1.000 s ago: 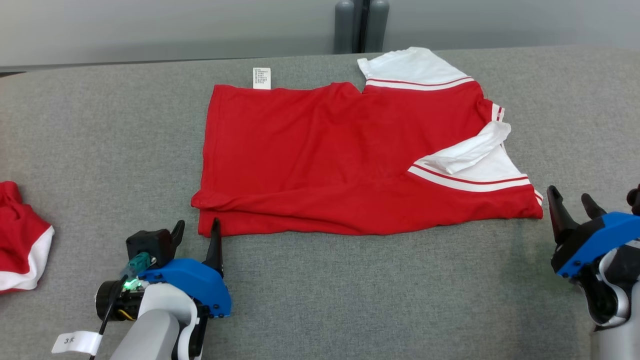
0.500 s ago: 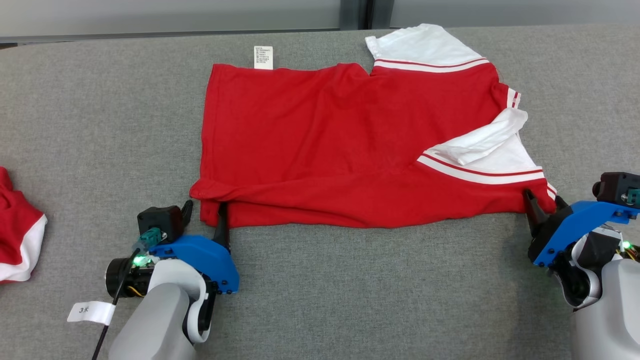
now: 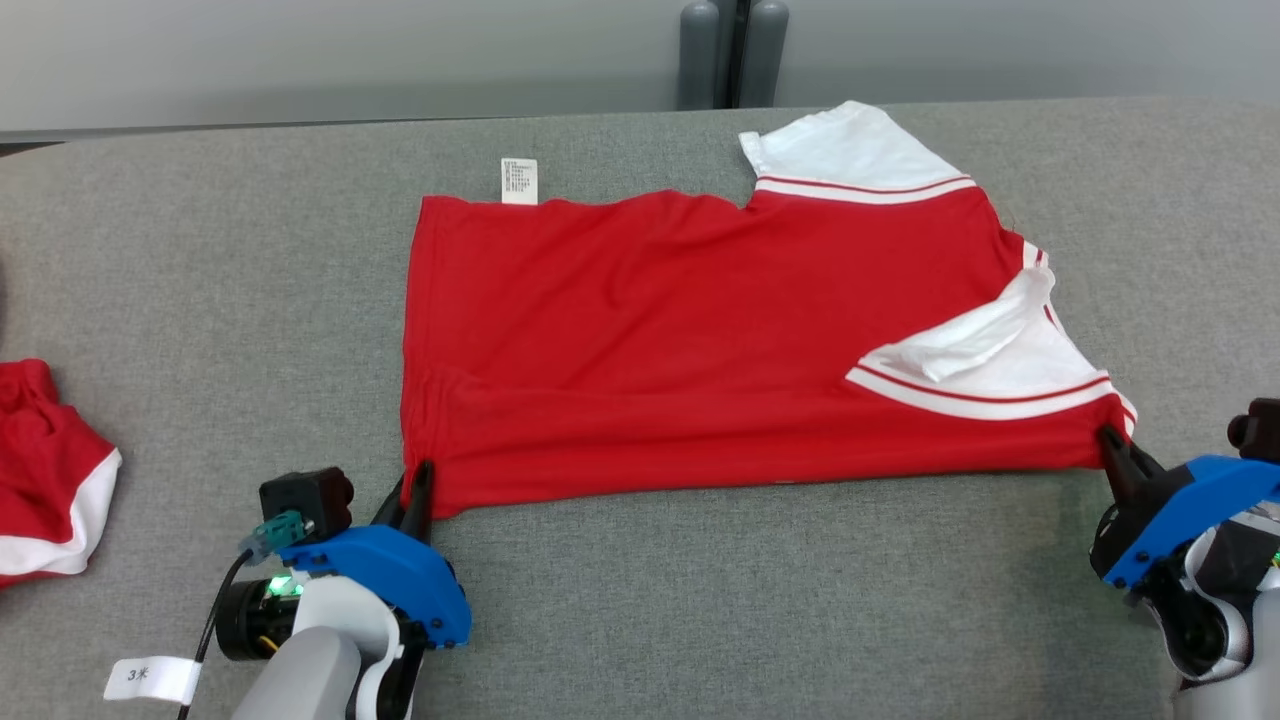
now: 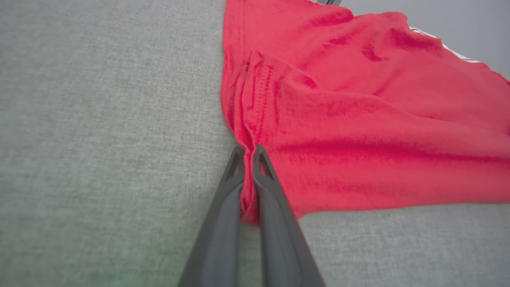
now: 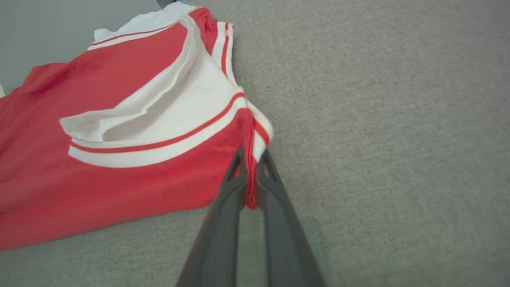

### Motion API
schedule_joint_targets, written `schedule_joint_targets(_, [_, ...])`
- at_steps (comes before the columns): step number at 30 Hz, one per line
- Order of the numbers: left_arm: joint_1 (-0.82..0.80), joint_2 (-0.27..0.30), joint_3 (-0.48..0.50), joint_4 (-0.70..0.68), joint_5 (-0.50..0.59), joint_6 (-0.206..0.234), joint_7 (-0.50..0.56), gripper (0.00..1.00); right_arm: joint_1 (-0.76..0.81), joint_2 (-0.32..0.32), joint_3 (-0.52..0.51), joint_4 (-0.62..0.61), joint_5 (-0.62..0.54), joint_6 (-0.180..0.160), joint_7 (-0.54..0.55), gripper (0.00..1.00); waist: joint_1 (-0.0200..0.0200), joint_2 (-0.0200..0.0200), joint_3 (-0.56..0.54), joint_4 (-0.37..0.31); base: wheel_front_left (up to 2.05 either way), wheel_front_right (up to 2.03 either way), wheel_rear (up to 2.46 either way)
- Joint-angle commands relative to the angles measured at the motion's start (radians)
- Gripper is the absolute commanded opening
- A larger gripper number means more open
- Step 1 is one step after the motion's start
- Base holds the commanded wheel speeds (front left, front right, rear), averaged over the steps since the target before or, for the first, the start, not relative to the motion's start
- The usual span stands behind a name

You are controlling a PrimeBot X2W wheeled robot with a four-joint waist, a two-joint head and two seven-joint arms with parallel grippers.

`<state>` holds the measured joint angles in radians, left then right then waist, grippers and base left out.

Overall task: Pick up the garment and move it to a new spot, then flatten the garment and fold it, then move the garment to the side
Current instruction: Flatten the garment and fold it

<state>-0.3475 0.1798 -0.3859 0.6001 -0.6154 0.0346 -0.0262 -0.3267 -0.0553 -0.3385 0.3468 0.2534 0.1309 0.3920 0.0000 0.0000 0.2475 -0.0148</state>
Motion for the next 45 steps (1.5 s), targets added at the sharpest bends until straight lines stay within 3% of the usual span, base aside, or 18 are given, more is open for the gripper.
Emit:
schedule_joint_targets(1, [0.036, 0.021, 0.002, -0.024, -0.005, 0.008, 0.013, 0.0, 0.038, -0.002, -0.006, -0.036, 0.009, 0.0, 0.013, 0.0, 0.0, 0.0, -0.013, -0.004, 0.0, 0.0, 0.0])
schedule_joint_targets(7, [0.171, 0.082, 0.007, -0.185, -0.019, 0.04, 0.077, 0.0, 0.159, 0.002, -0.008, -0.175, 0.052, 0.0, 0.073, 0.0, 0.0, 0.0, -0.046, -0.002, 0.0, 0.0, 0.0])
schedule_joint_targets(15, [0.352, 0.163, 0.016, -0.417, -0.03, 0.124, 0.174, 0.0, 0.308, 0.002, 0.0, -0.289, 0.151, -0.001, 0.143, 0.0, 0.0, 0.0, -0.056, 0.001, 0.0, 0.0, 0.0])
schedule_joint_targets(16, [0.369, 0.167, 0.016, -0.439, -0.035, 0.131, 0.187, 0.33, 0.321, 0.002, 0.002, -0.292, 0.163, -0.001, 0.147, 0.0, 0.0, 0.0, -0.055, 0.002, 0.0, 0.0, 0.0])
schedule_joint_targets(17, [0.385, 0.171, 0.015, -0.459, -0.038, 0.139, 0.2, 0.47, 0.334, 0.002, 0.005, -0.292, 0.168, -0.001, 0.152, 0.0, 0.0, 0.0, -0.054, 0.002, 0.0, 0.0, 0.0])
schedule_joint_targets(18, [0.396, 0.175, 0.014, -0.474, -0.04, 0.145, 0.21, 0.99, 0.34, 0.002, 0.008, -0.294, 0.173, -0.001, 0.151, 0.16, 0.0, 0.0, -0.054, 0.002, 0.0, 0.0, 0.0])
schedule_joint_targets(19, [0.404, 0.18, 0.014, -0.489, -0.042, 0.15, 0.221, 1.0, 0.343, 0.002, 0.01, -0.294, 0.175, -0.001, 0.146, 0.72, 0.0, 0.0, -0.054, 0.002, 0.0, 0.0, 0.0])
schedule_joint_targets(20, [0.408, 0.181, 0.013, -0.501, -0.043, 0.154, 0.227, 1.0, 0.345, 0.002, 0.01, -0.293, 0.175, -0.001, 0.145, 1.0, 0.0, 0.0, -0.054, 0.002, 0.0, 0.0, 0.0])
schedule_joint_targets(30, [0.387, 0.196, 0.013, -0.571, -0.04, 0.162, 0.247, 1.0, 0.29, 0.003, 0.028, -0.335, 0.13, 0.0, 0.143, 1.0, 0.0, 0.0, -0.056, 0.001, 0.0, 0.0, 0.0])
schedule_joint_targets(34, [0.327, 0.233, 0.012, -0.573, -0.022, 0.149, 0.278, 1.0, 0.224, 0.003, 0.057, -0.371, 0.09, 0.0, 0.185, 1.0, 0.0, 0.0, -0.044, -0.01, 0.0, 0.0, 0.0])
schedule_joint_targets(41, [0.134, 0.335, 0.005, -0.547, -0.002, 0.084, 0.424, 1.0, 0.016, 0.003, 0.133, -0.363, 0.025, 0.0, 0.259, 1.0, 0.0, 0.0, -0.005, -0.043, 0.0, 0.0, 0.0])
schedule_joint_targets(45, [-0.002, 0.358, 0.007, -0.5, -0.025, 0.038, 0.512, 1.0, -0.101, -0.023, 0.181, -0.306, 0.012, 0.0, 0.28, 1.0, 0.0, 0.0, 0.02, -0.047, 0.0, 0.0, 0.0])
